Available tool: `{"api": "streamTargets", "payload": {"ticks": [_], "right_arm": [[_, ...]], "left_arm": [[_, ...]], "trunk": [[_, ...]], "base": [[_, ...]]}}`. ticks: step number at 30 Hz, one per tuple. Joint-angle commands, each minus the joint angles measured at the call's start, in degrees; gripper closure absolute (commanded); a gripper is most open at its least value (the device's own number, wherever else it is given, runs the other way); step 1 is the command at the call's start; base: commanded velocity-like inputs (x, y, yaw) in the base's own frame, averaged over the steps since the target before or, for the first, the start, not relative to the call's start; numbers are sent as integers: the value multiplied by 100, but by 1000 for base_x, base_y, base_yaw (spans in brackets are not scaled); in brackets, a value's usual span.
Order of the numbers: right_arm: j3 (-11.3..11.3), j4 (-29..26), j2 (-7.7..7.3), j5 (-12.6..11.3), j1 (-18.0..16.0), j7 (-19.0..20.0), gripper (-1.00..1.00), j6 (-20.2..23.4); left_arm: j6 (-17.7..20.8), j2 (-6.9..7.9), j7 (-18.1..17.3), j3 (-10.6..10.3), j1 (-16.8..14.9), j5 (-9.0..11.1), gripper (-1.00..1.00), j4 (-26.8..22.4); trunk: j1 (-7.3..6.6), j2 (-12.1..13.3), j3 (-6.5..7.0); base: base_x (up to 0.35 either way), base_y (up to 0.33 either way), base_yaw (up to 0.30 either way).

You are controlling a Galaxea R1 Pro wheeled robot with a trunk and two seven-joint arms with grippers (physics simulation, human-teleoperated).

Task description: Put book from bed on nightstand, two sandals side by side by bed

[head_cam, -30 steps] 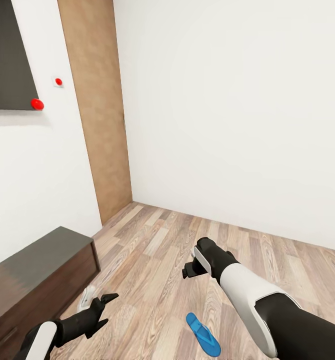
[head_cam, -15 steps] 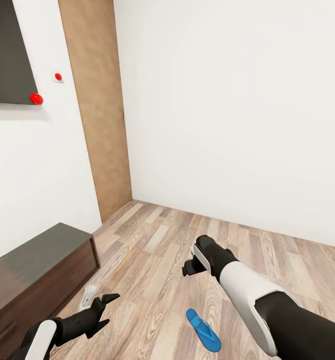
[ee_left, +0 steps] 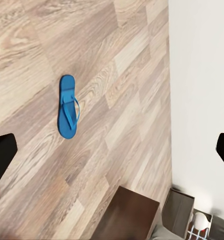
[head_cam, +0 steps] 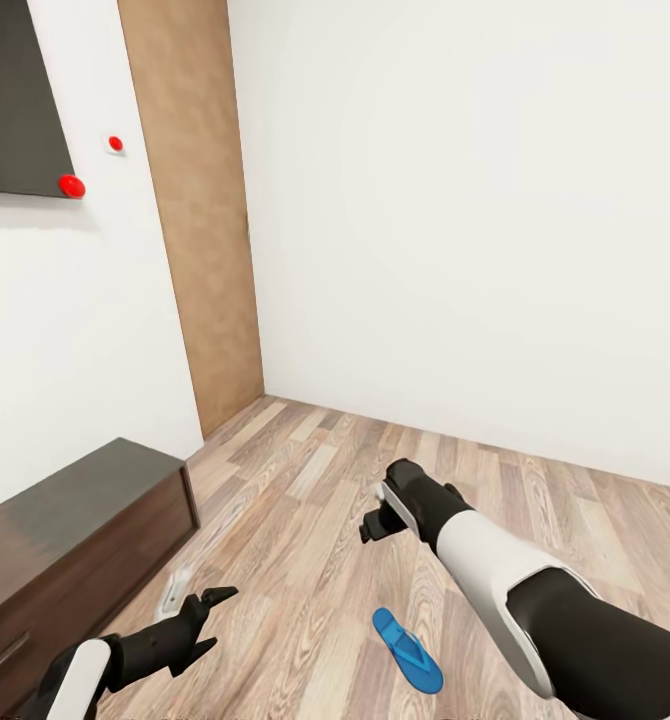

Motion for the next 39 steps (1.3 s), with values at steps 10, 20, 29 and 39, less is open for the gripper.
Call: {"api": "streamTargets", "payload": {"ticks": [10, 20, 29, 39], "right_arm": [[603, -58, 0, 442, -42, 992, -100, 6], [678, -229, -183, 698, -244, 1394, -100, 4], [677, -239, -220, 717, -402, 1435, -100, 17], [663, -185, -251, 720, -454, 1439, -100, -3]], "left_arm": [[23, 52, -33, 23, -24, -54, -100, -7], [26, 67, 14, 27, -1069, -56, -100, 185], [20, 190, 190, 55, -2043, -51, -100, 1010], [20, 397, 240, 61, -2599, 34, -100, 1386]], "trunk": [[219, -405, -186], [400, -729, -374], [423, -741, -573], [449, -754, -795]], "base": [[0, 0, 0], [0, 0, 0], [0, 0, 0], [0, 0, 0]]}}
